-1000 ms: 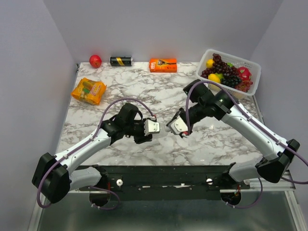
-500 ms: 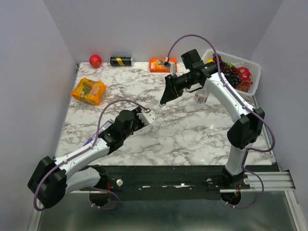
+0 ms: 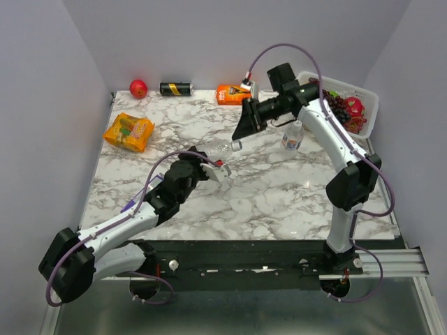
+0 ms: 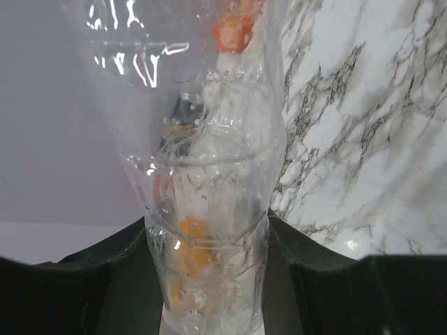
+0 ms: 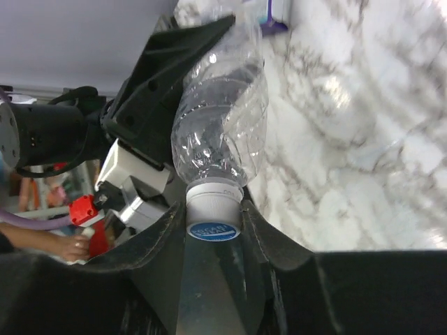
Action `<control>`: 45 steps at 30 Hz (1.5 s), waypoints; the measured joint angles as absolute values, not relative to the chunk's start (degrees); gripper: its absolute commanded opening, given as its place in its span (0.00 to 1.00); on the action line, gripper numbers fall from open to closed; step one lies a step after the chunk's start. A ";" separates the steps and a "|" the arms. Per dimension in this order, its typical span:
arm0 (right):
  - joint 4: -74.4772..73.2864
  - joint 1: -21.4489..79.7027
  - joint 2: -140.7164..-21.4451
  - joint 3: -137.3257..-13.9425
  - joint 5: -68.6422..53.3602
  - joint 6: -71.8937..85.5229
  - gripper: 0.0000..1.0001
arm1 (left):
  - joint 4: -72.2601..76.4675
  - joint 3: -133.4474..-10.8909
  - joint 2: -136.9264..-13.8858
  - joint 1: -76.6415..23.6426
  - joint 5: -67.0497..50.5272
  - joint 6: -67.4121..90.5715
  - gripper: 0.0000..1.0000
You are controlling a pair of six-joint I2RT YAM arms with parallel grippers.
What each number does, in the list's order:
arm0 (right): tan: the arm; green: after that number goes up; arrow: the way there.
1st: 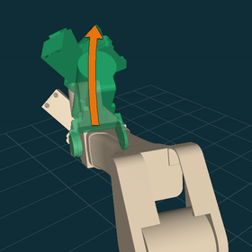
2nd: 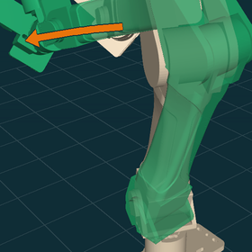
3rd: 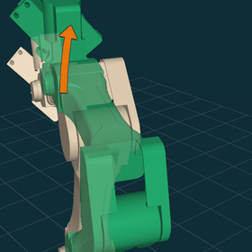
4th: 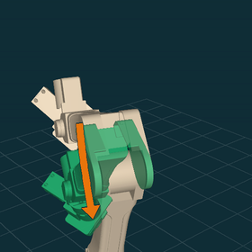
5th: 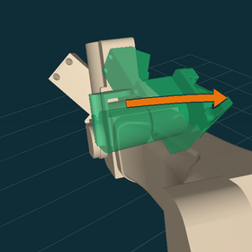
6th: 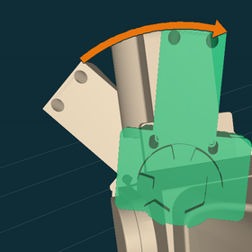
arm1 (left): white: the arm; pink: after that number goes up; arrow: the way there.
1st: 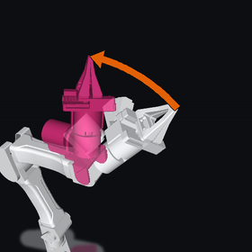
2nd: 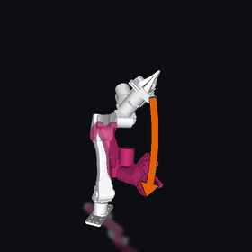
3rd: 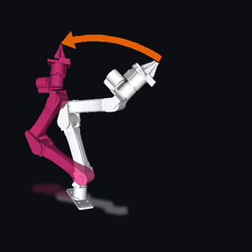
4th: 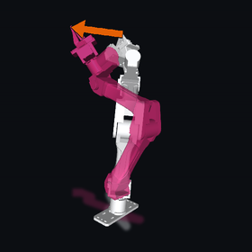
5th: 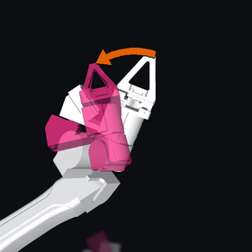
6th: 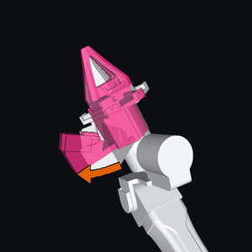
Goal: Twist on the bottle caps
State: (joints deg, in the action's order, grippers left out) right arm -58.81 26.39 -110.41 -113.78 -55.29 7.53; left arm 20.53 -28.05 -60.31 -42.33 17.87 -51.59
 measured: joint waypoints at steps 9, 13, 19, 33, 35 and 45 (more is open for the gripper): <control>-58.67 22.02 -100.64 -116.03 -56.14 -28.80 0.70 | -9.67 -38.06 -61.23 -42.70 -4.45 -40.84 0.00; -62.30 28.27 -86.21 -101.01 -54.00 -54.13 0.68 | -16.14 -38.63 -62.02 -41.82 -13.04 -38.39 0.00; -63.05 35.81 -70.41 -81.17 -49.65 -79.94 0.67 | -19.64 -40.10 -63.40 -39.40 -22.92 -36.99 0.00; -61.76 39.48 -71.44 -77.32 -44.40 -93.76 0.53 | -21.12 -43.05 -63.79 -38.15 -32.36 -36.42 0.00; -61.73 39.66 -71.59 -77.03 -44.16 -94.21 0.49 | -21.12 -43.24 -63.79 -37.82 -33.01 -36.12 0.00; -58.87 39.68 -71.92 -76.42 -43.51 -92.42 0.37 | -20.82 -43.40 -63.79 -36.23 -35.18 -34.15 0.00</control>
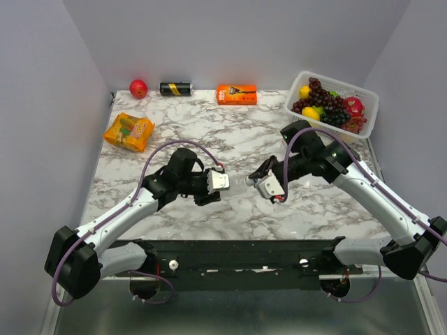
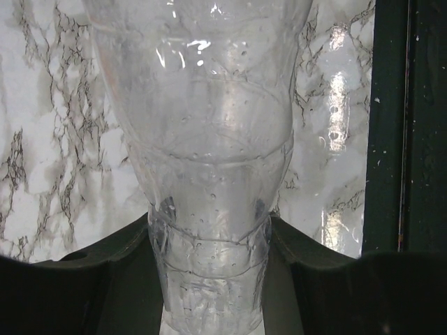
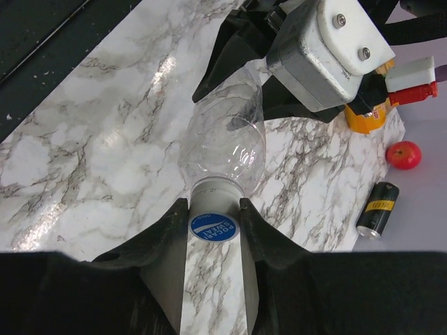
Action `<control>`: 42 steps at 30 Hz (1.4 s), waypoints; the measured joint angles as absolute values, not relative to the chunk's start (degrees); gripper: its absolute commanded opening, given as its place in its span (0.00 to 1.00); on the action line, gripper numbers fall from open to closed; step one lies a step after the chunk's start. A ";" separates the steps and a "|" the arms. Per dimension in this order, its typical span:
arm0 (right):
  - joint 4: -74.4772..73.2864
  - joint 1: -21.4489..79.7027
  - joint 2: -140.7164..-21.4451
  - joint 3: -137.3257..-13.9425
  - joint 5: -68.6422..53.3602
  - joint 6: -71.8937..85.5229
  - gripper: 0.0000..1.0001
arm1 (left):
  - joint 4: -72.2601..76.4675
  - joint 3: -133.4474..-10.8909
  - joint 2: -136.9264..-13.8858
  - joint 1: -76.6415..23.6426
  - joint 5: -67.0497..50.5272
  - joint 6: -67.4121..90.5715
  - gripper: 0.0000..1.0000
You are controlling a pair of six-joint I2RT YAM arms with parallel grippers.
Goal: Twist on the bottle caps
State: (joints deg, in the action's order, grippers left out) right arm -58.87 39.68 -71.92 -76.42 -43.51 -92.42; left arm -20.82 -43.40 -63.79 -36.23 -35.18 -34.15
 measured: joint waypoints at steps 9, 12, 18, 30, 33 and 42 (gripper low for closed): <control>-55.29 39.70 -72.20 -75.53 -42.70 -88.84 0.38 | -20.88 -43.24 -63.79 -35.44 -35.48 -33.34 0.00; -54.87 39.70 -72.25 -75.48 -42.37 -88.03 0.20 | -20.88 -43.22 -63.81 -35.35 -35.48 -33.32 0.00; -60.01 39.68 -80.29 -85.19 -40.34 -77.17 0.04 | -19.57 -42.50 -63.75 -35.18 -34.00 -31.27 0.00; -67.96 34.76 -103.15 -107.11 -43.35 -35.83 0.00 | -9.85 -36.88 -62.28 -35.88 -15.33 -22.44 0.00; -64.64 33.58 -103.61 -108.86 -44.05 -24.77 0.00 | -6.66 -36.75 -61.93 -36.29 -9.61 -22.00 0.00; -54.02 29.19 -105.69 -104.55 -52.53 1.98 0.00 | -0.97 -35.35 -61.60 -37.67 3.90 -28.45 0.00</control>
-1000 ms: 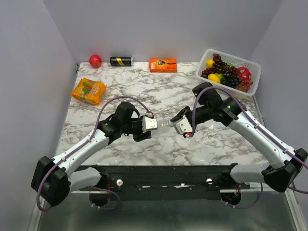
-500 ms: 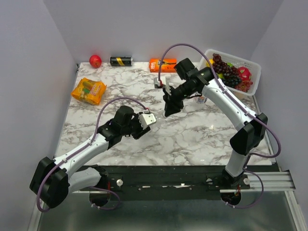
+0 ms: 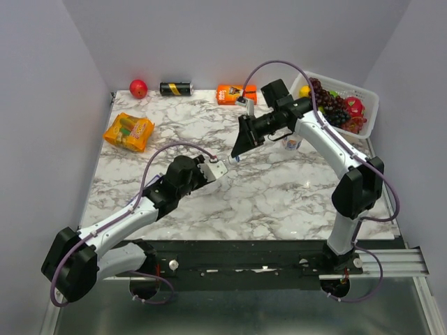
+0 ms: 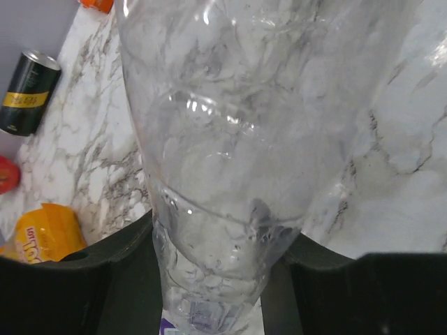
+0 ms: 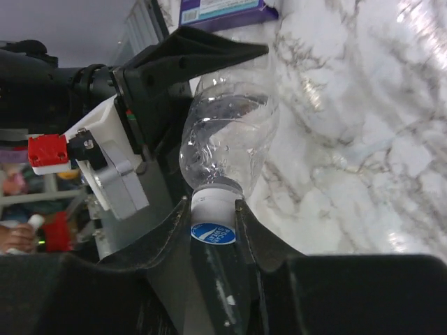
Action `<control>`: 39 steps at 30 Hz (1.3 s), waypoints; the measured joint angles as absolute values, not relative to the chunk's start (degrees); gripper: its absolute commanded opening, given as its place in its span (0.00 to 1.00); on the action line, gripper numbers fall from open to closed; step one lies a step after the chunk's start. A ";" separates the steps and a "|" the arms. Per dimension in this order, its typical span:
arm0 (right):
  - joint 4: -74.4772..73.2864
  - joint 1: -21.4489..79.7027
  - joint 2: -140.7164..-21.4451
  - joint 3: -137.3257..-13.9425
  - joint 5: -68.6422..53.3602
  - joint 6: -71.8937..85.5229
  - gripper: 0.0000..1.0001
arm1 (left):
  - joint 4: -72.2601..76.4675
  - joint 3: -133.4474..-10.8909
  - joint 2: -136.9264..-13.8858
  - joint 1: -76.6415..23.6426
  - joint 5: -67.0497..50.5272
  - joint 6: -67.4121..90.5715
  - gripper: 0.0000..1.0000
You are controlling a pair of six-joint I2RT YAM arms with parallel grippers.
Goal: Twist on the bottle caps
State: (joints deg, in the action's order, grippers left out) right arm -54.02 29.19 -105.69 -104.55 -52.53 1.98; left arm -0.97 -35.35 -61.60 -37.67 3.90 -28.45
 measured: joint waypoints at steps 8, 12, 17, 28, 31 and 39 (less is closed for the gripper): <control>-53.69 28.14 -105.95 -101.80 -57.67 8.99 0.02 | 14.04 -30.39 -61.71 -38.87 11.53 -53.71 0.00; -54.35 26.79 -107.50 -105.58 -59.53 9.39 0.34 | 16.53 -30.94 -62.02 -38.87 13.58 -56.18 0.00; -57.23 24.14 -110.67 -117.78 -59.31 1.26 0.56 | 8.71 -35.53 -62.59 -37.65 13.85 -46.68 0.00; -37.21 23.77 -87.57 -92.09 -54.00 -8.56 0.75 | -3.31 -39.07 -60.12 -30.48 -11.20 -11.84 0.00; -29.47 25.28 -87.00 -90.76 -51.79 -6.57 0.75 | -1.15 -39.00 -59.57 -30.50 -17.72 -7.27 0.00; -19.00 28.69 -89.17 -90.19 -49.98 -2.28 0.80 | 2.33 -39.03 -61.17 -30.50 -26.57 -0.95 0.00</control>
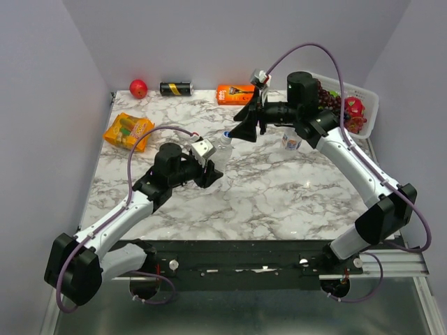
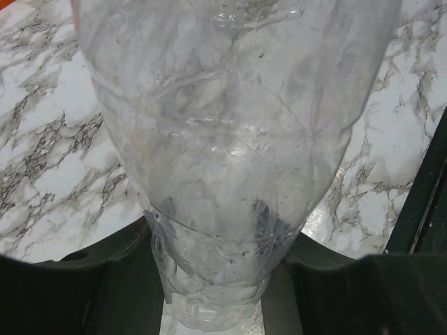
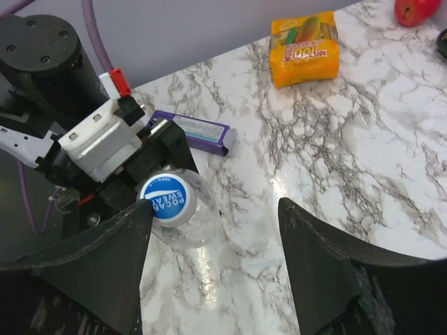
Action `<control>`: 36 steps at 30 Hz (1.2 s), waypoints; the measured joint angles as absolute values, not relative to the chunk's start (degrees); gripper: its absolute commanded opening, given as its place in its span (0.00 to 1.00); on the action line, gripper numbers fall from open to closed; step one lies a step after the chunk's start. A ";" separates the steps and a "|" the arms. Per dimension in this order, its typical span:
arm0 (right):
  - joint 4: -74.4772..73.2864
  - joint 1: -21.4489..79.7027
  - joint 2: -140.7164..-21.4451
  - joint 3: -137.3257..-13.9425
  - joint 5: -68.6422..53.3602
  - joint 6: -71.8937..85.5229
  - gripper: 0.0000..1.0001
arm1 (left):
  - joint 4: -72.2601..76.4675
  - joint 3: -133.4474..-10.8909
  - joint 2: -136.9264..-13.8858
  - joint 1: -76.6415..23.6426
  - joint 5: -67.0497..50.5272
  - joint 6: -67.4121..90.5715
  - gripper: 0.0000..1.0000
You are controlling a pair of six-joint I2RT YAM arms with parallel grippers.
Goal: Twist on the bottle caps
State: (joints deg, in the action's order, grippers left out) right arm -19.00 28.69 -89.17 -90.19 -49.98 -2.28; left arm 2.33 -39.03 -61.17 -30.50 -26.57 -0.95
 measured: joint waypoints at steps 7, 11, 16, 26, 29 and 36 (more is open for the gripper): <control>-14.48 31.20 -90.04 -90.11 -50.50 0.95 0.80 | 3.60 -39.09 -61.45 -30.48 -28.69 2.04 0.00; -13.98 32.10 -91.24 -90.08 -50.83 2.11 0.76 | 4.75 -39.11 -61.45 -30.50 -29.36 3.22 0.00; -13.26 32.53 -92.49 -89.80 -50.85 3.88 0.38 | 5.39 -39.13 -61.52 -30.48 -29.54 4.75 0.00; -15.86 32.51 -91.79 -89.62 -46.98 -2.50 0.10 | 5.02 -38.35 -61.25 -30.39 -25.04 3.95 0.99; -17.61 30.89 -89.45 -87.35 -43.05 -8.32 0.10 | 3.31 -35.73 -59.64 -30.37 -21.82 1.74 0.99; -18.04 25.17 -87.77 -82.48 -37.56 -16.43 0.10 | -1.65 -32.53 -57.78 -30.04 -17.23 -1.48 0.99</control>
State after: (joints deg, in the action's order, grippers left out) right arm -18.04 25.17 -87.77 -82.48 -37.56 -16.43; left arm -1.65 -32.53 -57.78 -30.04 -17.23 -1.48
